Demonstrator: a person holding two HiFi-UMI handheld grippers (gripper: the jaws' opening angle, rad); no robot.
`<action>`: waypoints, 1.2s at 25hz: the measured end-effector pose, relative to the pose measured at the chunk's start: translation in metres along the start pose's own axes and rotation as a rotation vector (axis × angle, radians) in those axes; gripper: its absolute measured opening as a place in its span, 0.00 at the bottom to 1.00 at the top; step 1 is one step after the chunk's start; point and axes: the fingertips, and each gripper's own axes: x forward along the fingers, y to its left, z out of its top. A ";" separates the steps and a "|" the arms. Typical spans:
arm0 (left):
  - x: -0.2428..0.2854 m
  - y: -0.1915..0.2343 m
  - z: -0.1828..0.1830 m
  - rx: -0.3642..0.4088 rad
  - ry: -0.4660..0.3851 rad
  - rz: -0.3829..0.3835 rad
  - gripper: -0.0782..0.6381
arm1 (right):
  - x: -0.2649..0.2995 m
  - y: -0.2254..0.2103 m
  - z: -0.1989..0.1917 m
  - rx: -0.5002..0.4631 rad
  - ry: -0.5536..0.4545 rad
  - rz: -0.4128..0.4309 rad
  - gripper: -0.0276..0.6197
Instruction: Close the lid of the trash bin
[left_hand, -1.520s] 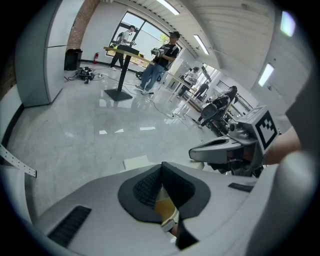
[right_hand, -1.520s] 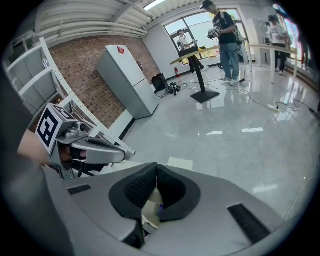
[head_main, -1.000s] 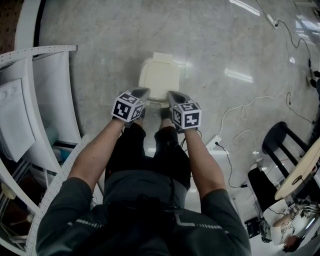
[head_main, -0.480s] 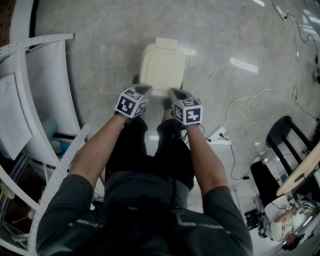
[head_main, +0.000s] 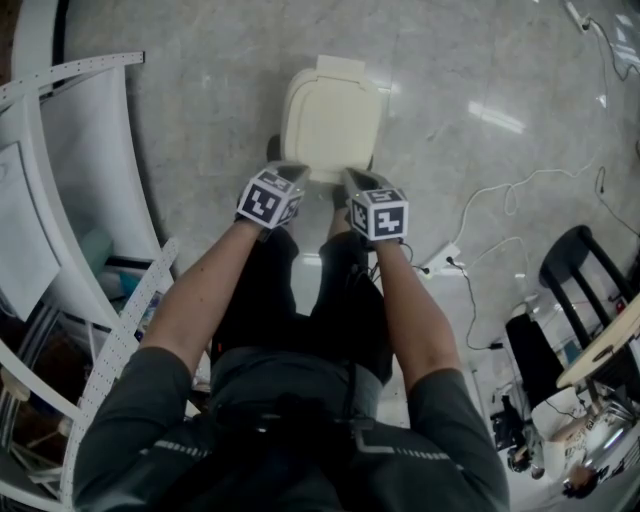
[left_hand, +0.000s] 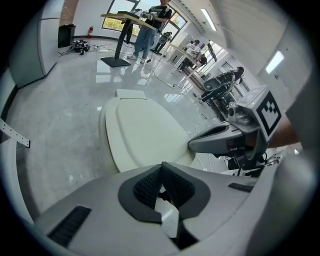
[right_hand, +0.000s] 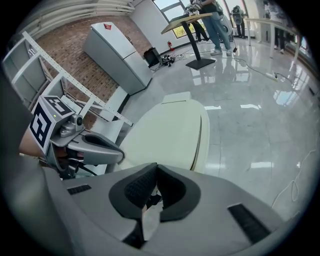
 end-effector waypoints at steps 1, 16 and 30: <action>0.002 0.002 -0.002 -0.003 0.003 0.002 0.11 | 0.002 0.000 -0.002 0.000 0.002 -0.002 0.06; 0.033 0.015 -0.012 -0.056 0.027 0.001 0.11 | 0.035 -0.010 -0.027 0.002 0.078 -0.033 0.06; 0.026 0.020 -0.005 -0.114 -0.007 -0.008 0.11 | 0.035 -0.011 -0.020 -0.006 0.080 -0.028 0.06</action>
